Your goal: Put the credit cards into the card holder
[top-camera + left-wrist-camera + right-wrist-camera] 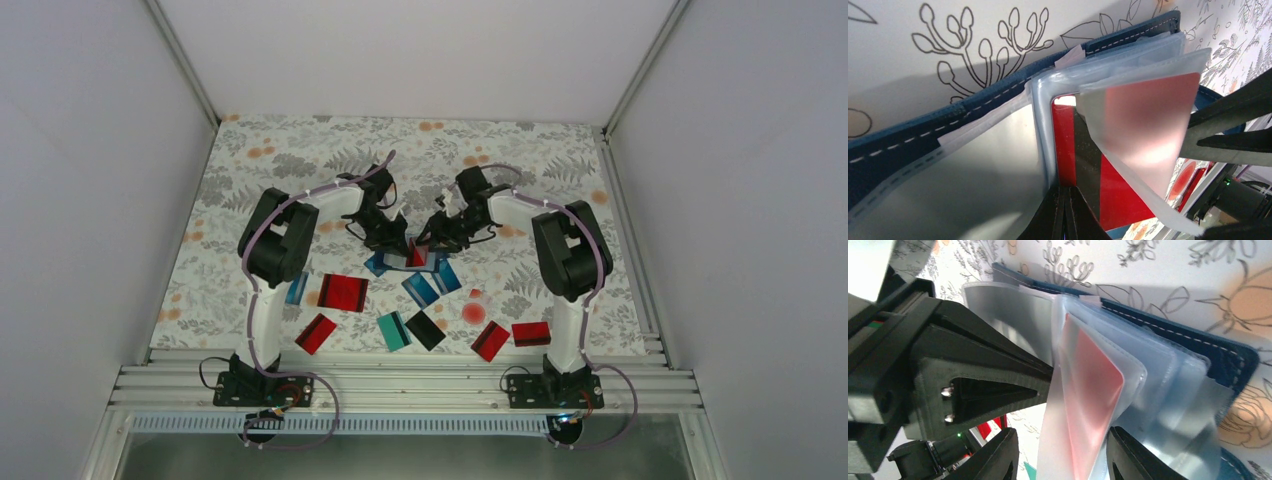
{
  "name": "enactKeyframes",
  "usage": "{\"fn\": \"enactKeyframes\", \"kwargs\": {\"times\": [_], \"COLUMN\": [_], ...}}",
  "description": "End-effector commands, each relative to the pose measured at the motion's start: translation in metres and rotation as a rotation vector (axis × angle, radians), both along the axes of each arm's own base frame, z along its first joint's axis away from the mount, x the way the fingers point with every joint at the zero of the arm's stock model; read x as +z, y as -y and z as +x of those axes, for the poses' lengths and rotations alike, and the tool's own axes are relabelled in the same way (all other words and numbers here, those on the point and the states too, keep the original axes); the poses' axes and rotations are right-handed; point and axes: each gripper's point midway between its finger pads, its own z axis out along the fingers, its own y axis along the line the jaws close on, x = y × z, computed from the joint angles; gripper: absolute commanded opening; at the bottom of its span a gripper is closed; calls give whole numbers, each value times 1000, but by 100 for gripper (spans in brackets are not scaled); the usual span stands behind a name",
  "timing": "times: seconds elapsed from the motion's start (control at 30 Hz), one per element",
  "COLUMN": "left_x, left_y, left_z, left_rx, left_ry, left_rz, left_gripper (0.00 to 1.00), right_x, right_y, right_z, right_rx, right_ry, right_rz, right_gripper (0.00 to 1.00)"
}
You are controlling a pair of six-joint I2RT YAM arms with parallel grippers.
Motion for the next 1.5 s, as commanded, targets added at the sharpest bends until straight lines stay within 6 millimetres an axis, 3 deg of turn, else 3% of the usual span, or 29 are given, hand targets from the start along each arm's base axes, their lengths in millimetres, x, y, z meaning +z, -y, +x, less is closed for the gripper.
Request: {"fn": "enactKeyframes", "kwargs": {"times": [0.0, 0.33, 0.7, 1.1, 1.27, 1.47], "left_x": [-26, -16, 30, 86, 96, 104], "left_y": [-14, -18, -21, -49, -71, -78], "left_z": [-6, 1, 22, 40, 40, 35], "left_rx": [1, 27, 90, 226, 280, 317], "left_ry": [-20, 8, 87, 163, 204, 221], "left_rz": [91, 104, 79, 51, 78, 66], "left_gripper": [2, 2, 2, 2, 2, 2], "right_x": [13, 27, 22, 20, 22, 19], "right_y": [-19, -22, -32, -49, -64, -84], "right_z": [2, 2, 1, 1, 4, 1], "right_rx": [59, 76, 109, 143, 164, 200], "right_ry": [47, 89, 77, 60, 62, 51], "right_rz": [51, 43, 43, 60, 75, 83], "right_gripper": [45, 45, 44, 44, 44, 44]}}
